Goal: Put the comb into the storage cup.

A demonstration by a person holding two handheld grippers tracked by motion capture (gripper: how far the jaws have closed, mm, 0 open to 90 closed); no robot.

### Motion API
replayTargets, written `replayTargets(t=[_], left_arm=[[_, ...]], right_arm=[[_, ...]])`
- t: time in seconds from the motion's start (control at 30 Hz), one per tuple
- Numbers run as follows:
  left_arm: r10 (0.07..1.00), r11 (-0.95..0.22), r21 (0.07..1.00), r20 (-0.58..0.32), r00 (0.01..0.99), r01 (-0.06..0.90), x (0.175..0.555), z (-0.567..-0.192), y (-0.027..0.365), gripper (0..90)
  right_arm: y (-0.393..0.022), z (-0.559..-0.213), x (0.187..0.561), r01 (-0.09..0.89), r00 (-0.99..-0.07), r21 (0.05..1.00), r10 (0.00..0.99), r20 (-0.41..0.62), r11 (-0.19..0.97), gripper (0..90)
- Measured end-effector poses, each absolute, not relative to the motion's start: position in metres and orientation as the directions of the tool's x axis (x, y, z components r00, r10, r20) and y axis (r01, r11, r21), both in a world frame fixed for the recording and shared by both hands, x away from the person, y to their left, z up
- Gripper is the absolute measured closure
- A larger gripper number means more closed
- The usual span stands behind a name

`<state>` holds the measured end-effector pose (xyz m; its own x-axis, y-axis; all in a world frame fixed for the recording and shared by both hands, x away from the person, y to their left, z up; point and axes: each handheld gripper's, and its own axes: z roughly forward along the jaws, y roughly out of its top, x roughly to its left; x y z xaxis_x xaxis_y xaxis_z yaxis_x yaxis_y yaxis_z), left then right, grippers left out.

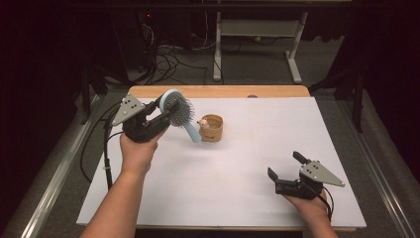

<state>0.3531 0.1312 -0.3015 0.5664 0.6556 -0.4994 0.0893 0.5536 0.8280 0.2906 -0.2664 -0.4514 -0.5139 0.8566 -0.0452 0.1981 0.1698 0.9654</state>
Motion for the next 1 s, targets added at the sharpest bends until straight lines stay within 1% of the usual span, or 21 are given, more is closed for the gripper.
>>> replayTargets(t=[0.6,0.77,1.0], left_arm=[[0.634,0.563,0.823,-0.491,0.598,0.078,0.362,-0.276,0.11,59.5],[0.644,0.549,0.833,-0.476,0.599,0.072,0.37,-0.272,0.101,59.5],[0.645,0.552,0.831,-0.482,0.593,0.074,0.383,-0.272,0.091,59.5]], right_arm=[[-0.266,-0.451,0.29,0.195,-0.515,0.966,0.856,-0.043,0.167,0.0],[-0.266,-0.451,0.29,0.194,-0.515,0.967,0.856,-0.043,0.165,0.0],[-0.266,-0.451,0.291,0.194,-0.516,0.967,0.856,-0.042,0.165,0.1]])
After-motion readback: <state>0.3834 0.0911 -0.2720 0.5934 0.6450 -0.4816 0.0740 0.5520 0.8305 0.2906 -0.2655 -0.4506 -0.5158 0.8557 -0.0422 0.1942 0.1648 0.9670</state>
